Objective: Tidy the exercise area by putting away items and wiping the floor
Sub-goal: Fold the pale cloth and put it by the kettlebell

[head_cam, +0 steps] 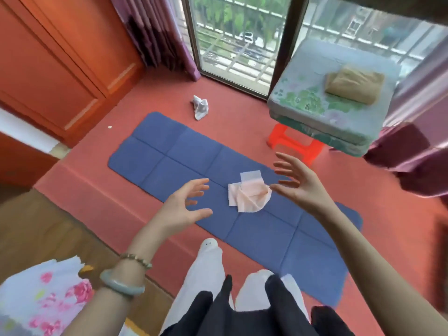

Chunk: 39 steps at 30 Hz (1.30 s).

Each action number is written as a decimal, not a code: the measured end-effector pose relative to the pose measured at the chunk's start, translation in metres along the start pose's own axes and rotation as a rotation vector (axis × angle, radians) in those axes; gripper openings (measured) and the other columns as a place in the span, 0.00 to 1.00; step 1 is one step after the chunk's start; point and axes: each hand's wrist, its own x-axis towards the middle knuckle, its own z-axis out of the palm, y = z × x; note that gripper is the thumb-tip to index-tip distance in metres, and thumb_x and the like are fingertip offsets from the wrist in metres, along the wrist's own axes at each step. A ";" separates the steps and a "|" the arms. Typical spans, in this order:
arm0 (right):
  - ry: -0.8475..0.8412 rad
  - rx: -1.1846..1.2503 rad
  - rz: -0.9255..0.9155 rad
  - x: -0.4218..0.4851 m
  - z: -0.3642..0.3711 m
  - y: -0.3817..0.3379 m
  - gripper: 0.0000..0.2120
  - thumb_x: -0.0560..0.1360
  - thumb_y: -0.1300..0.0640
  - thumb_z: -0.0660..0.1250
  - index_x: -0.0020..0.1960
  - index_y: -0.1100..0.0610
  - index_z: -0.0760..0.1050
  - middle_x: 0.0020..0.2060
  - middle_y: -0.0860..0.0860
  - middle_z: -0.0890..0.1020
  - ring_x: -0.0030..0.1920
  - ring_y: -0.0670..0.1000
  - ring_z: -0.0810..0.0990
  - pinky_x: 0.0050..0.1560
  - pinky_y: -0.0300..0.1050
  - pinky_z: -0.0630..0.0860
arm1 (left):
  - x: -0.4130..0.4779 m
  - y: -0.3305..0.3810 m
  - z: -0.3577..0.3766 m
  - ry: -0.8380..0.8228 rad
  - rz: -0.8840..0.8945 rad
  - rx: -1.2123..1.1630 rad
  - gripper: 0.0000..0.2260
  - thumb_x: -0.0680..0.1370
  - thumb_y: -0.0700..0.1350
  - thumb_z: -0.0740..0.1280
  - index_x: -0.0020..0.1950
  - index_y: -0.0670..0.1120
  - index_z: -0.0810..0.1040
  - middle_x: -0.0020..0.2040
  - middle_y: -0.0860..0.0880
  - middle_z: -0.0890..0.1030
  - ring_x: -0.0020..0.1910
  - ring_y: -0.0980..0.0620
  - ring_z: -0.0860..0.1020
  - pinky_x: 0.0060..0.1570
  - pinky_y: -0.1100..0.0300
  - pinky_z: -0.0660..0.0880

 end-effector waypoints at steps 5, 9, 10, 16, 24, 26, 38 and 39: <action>0.184 -0.020 0.115 0.023 0.030 0.041 0.30 0.69 0.66 0.72 0.63 0.42 0.69 0.55 0.44 0.78 0.54 0.34 0.76 0.53 0.30 0.74 | 0.082 -0.055 -0.025 -0.146 -0.065 0.179 0.25 0.71 0.48 0.74 0.65 0.60 0.70 0.60 0.61 0.75 0.61 0.61 0.73 0.60 0.59 0.71; 0.254 -0.077 0.206 0.038 0.045 0.104 0.26 0.69 0.66 0.71 0.64 0.48 0.72 0.52 0.41 0.78 0.51 0.30 0.75 0.50 0.25 0.72 | 0.149 -0.122 -0.003 -0.235 -0.129 0.290 0.24 0.72 0.52 0.73 0.65 0.56 0.70 0.61 0.56 0.75 0.62 0.57 0.73 0.59 0.58 0.71; 0.259 -0.094 0.220 0.043 0.049 0.124 0.26 0.70 0.65 0.71 0.63 0.47 0.72 0.52 0.38 0.77 0.50 0.30 0.75 0.50 0.25 0.72 | 0.166 -0.141 0.008 -0.256 -0.128 0.319 0.23 0.72 0.53 0.72 0.65 0.55 0.71 0.61 0.56 0.75 0.62 0.56 0.73 0.58 0.58 0.71; 0.253 -0.195 0.233 0.085 0.076 0.285 0.23 0.70 0.62 0.72 0.62 0.47 0.74 0.51 0.35 0.77 0.52 0.39 0.77 0.51 0.26 0.72 | 0.276 -0.272 0.103 -0.378 -0.042 0.470 0.24 0.74 0.57 0.69 0.67 0.52 0.69 0.64 0.56 0.73 0.62 0.56 0.71 0.62 0.57 0.69; 0.097 -0.358 0.234 0.164 0.136 0.535 0.20 0.71 0.63 0.70 0.62 0.54 0.76 0.54 0.44 0.80 0.53 0.44 0.77 0.53 0.27 0.70 | 0.417 -0.456 0.217 -0.411 0.201 0.674 0.20 0.78 0.54 0.65 0.68 0.51 0.70 0.65 0.55 0.73 0.65 0.54 0.67 0.59 0.60 0.68; 0.047 -0.380 0.231 0.186 0.153 0.584 0.19 0.72 0.63 0.68 0.61 0.53 0.77 0.51 0.40 0.80 0.52 0.43 0.77 0.54 0.33 0.72 | 0.444 -0.495 0.239 -0.405 0.212 0.667 0.19 0.78 0.52 0.64 0.68 0.52 0.69 0.65 0.55 0.72 0.65 0.54 0.68 0.59 0.60 0.67; -0.190 -0.613 0.361 0.264 0.273 0.751 0.24 0.71 0.48 0.69 0.63 0.57 0.69 0.61 0.53 0.71 0.59 0.55 0.71 0.54 0.47 0.71 | 0.541 -0.599 0.305 -0.341 0.246 0.693 0.19 0.80 0.46 0.62 0.70 0.50 0.67 0.67 0.54 0.68 0.62 0.50 0.70 0.54 0.51 0.73; -0.173 -0.659 0.368 0.265 0.280 0.757 0.26 0.69 0.45 0.70 0.61 0.57 0.70 0.61 0.54 0.71 0.59 0.55 0.70 0.54 0.48 0.70 | 0.544 -0.602 0.310 -0.359 0.237 0.696 0.16 0.79 0.47 0.63 0.67 0.50 0.69 0.65 0.54 0.69 0.59 0.50 0.71 0.53 0.49 0.74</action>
